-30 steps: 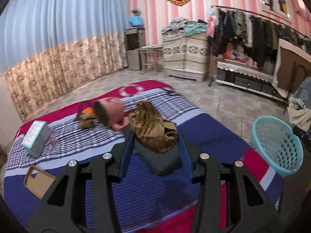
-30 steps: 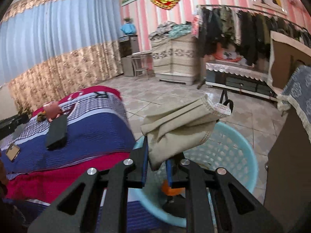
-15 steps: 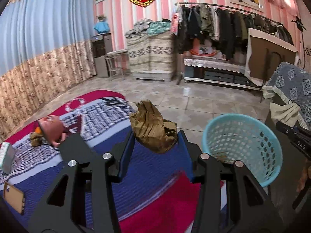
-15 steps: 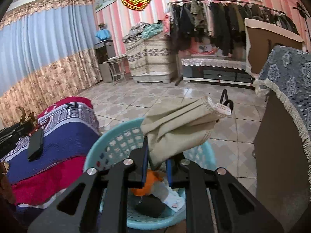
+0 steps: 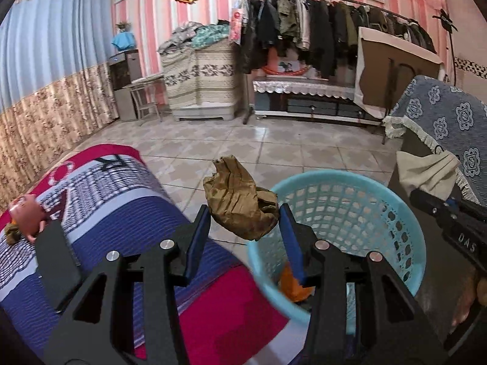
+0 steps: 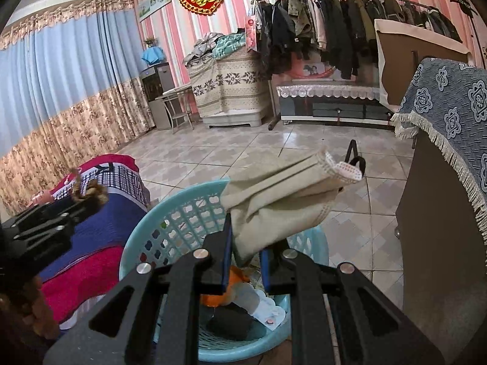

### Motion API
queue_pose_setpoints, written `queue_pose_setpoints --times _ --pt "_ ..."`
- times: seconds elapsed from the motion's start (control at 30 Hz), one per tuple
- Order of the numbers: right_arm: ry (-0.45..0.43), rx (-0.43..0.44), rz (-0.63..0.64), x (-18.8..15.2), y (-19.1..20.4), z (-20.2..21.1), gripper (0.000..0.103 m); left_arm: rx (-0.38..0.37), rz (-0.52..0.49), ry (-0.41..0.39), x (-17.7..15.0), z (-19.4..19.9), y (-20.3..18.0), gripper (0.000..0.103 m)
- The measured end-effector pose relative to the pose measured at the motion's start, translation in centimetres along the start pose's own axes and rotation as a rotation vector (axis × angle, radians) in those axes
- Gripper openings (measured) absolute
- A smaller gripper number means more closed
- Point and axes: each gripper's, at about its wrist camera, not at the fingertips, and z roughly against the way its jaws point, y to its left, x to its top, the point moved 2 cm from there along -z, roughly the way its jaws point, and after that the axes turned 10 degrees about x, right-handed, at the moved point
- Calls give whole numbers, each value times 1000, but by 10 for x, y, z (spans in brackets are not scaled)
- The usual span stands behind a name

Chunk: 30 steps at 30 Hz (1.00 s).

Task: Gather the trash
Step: 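Carry the brown bag and beige cloth in both tools over the basket, then open the left tool to drop the brown bag while the right tool drops the beige cloth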

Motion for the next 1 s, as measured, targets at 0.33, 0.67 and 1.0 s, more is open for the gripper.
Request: queue_pose_setpoints --times 0.33,0.67,1.0 --pt "13 -24 -12 -2 -5 -7 16 -22 -23 24 6 -24 -24 70" --pt "36 -45 -11 -4 0 -18 16 54 33 6 8 -11 10 95" --pt "50 -54 27 -6 21 -33 19 162 96 2 -5 10 69 97"
